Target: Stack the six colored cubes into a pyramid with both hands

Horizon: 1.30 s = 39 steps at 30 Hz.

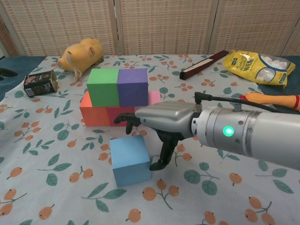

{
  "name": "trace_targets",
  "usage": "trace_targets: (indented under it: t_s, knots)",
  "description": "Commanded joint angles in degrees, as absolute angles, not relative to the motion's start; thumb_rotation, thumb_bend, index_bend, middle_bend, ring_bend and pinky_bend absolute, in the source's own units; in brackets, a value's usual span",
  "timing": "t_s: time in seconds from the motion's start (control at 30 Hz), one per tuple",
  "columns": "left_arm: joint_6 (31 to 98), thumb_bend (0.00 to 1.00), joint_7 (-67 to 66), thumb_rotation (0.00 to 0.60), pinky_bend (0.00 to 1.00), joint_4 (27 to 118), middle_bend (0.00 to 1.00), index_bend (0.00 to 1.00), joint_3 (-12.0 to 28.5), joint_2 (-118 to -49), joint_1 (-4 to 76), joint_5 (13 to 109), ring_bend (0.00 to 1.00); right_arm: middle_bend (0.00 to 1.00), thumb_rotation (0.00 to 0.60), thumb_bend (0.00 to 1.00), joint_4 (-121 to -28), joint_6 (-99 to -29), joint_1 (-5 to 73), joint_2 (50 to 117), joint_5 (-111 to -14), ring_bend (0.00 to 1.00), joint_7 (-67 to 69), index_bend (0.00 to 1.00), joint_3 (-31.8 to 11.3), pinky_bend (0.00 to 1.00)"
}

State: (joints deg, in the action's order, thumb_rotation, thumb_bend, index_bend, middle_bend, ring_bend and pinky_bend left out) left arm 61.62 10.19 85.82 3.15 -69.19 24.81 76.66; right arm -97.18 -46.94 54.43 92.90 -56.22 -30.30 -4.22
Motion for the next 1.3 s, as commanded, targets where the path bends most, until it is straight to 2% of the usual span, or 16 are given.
trace_targets:
  t_s: [0.03,0.2,0.4,0.5,0.67,0.83,0.93,1.03,1.17,1.3]
  knots:
    - [61.53,0.4,11.28,0.6,0.01,85.77,0.0,0.02,3.17,-69.02,24.67,77.06,0.0,0.17,0.6,0.07,-96.65,-46.36,54.76,93.53,-55.71,0.14,-30.03,0.0,-4.0,0.5]
    - [61.84,0.4,12.1,0.6,0.01,85.18,0.0,0.02,3.02,-69.15,24.37,77.94,0.0,0.2,0.6,0.07,-95.42,-47.19,54.76,94.93,-55.84,0.18,-29.94,0.02,-3.91,0.5]
    - [62.15,0.4,12.45,0.6,0.01,84.94,0.0,0.02,3.14,-69.41,24.15,78.35,0.0,0.35,0.6,0.09,-94.14,-49.19,54.26,96.88,-56.26,0.32,-29.64,0.32,-4.35,0.58]
    - [62.17,0.4,12.46,0.6,0.01,84.77,0.0,0.02,3.19,-69.45,24.06,78.37,0.0,0.4,0.6,0.12,-94.9,-49.93,53.72,96.51,-57.48,0.36,-28.67,0.39,-4.5,0.6]
    - [62.17,0.4,12.22,0.6,0.01,84.69,0.0,0.02,3.26,-69.52,23.96,78.36,0.0,0.41,0.6,0.12,-100.25,-51.03,52.57,92.13,-60.08,0.37,-26.14,0.4,-5.35,0.61]
    - [62.54,0.4,11.58,0.6,0.01,85.03,0.0,0.02,3.21,-69.45,23.79,78.73,0.0,0.42,0.6,0.12,-111.11,-53.67,50.79,81.84,-64.61,0.37,-23.24,0.4,-7.58,0.61]
    - [62.98,0.4,10.97,0.6,0.01,85.37,0.0,0.02,3.32,-69.45,23.71,78.94,0.0,0.42,0.6,0.12,-115.4,-54.44,50.49,75.98,-64.69,0.37,-21.52,0.4,-10.35,0.61]
    - [63.18,0.4,10.3,0.6,0.01,85.98,0.0,0.02,3.46,-69.45,23.81,79.15,0.0,0.42,0.6,0.12,-116.39,-53.62,51.77,72.54,-61.6,0.37,-20.37,0.4,-13.84,0.61]
    - [63.27,0.4,9.95,0.6,0.01,86.39,0.0,0.02,3.49,-69.39,23.86,79.34,0.0,0.42,0.6,0.12,-116.07,-52.28,53.06,71.37,-58.78,0.37,-19.98,0.4,-15.45,0.6]
    - [63.32,0.4,9.23,0.6,0.01,87.35,0.0,0.02,3.42,-69.24,23.99,79.76,0.0,0.42,0.6,0.12,-110.68,-48.02,58.87,71.13,-49.16,0.37,-19.96,0.4,-20.07,0.6]
